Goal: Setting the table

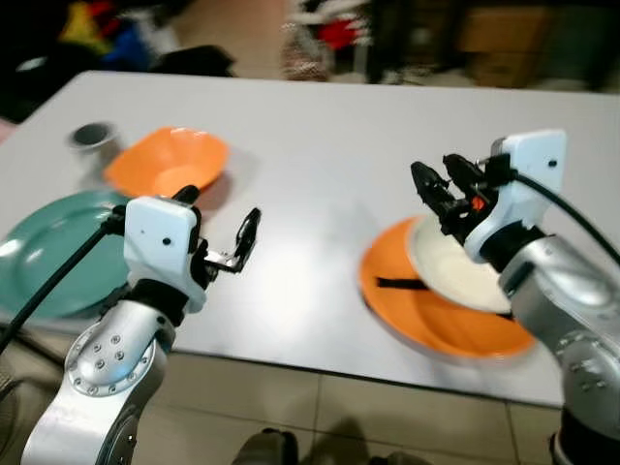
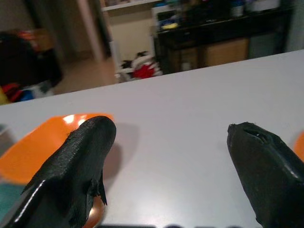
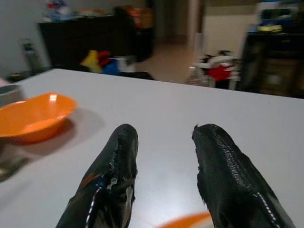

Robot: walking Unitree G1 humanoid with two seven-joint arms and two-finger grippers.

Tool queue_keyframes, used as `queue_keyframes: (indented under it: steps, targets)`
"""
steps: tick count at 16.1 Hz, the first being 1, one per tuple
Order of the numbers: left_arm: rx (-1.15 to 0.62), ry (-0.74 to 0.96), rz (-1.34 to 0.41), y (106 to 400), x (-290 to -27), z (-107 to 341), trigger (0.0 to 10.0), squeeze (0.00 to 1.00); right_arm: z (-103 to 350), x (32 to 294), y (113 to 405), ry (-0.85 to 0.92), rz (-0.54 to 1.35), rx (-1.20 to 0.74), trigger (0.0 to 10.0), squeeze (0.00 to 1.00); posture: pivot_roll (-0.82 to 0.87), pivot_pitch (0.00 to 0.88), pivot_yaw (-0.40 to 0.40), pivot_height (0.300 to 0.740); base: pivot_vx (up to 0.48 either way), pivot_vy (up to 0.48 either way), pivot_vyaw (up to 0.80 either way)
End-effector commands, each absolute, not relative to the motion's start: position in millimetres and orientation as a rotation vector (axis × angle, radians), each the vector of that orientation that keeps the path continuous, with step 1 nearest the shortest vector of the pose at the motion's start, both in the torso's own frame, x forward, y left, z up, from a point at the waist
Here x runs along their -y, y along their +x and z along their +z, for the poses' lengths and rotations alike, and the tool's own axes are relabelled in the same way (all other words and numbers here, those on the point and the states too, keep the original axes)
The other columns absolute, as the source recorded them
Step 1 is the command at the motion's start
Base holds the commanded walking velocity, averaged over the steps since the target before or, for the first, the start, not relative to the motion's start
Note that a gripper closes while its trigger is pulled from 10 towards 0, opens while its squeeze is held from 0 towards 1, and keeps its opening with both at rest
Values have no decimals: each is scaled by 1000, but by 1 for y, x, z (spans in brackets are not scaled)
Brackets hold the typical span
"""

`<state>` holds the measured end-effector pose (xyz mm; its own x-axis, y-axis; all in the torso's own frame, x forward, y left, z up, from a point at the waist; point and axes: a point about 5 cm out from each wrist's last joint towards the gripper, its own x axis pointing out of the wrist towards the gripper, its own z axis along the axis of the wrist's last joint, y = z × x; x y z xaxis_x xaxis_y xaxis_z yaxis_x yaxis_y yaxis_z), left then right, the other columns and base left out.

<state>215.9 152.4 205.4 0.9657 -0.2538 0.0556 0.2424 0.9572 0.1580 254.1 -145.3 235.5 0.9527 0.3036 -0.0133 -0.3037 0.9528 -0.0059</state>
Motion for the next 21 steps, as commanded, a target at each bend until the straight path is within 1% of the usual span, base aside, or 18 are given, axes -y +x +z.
queue_keyframes:
  steps: [1,3,5,8,12,13,15,17,19,21]
  targets:
    - [76,164,-247,214,-154,206,10000,0,234,145,255,-9,310,-2,10000,0,-27,85,82,740,0,0,800]
    - [71,184,-227,213,-158,206,10000,0,235,142,257,-38,326,28,10000,0,-20,82,73,740,0,0,800]
    - [79,199,-197,211,-163,210,10000,0,235,138,257,-31,348,34,10000,0,-6,85,52,740,0,0,800]
    - [87,209,-151,201,-166,216,10000,0,232,134,257,-33,384,44,10000,0,24,86,23,740,0,0,800]
    - [76,201,-129,197,-167,214,10000,0,225,132,254,-33,391,28,10000,0,26,84,28,740,0,0,800]
    - [71,224,-121,201,-170,211,10000,0,221,131,251,-28,380,18,10000,0,23,77,35,740,0,0,800]
    - [86,216,-98,208,-172,212,10000,0,215,132,250,9,375,-2,10000,0,15,65,45,740,0,0,800]
    - [84,244,-87,211,-173,210,10000,0,210,135,250,28,358,-22,10000,0,7,54,51,740,0,0,800]
    - [73,226,-76,213,-172,206,10000,0,201,142,247,55,328,-69,10000,0,-5,37,57,740,0,0,800]
    - [70,226,-79,213,-171,204,10000,0,199,143,246,56,325,-81,10000,0,-7,36,57,740,0,0,800]
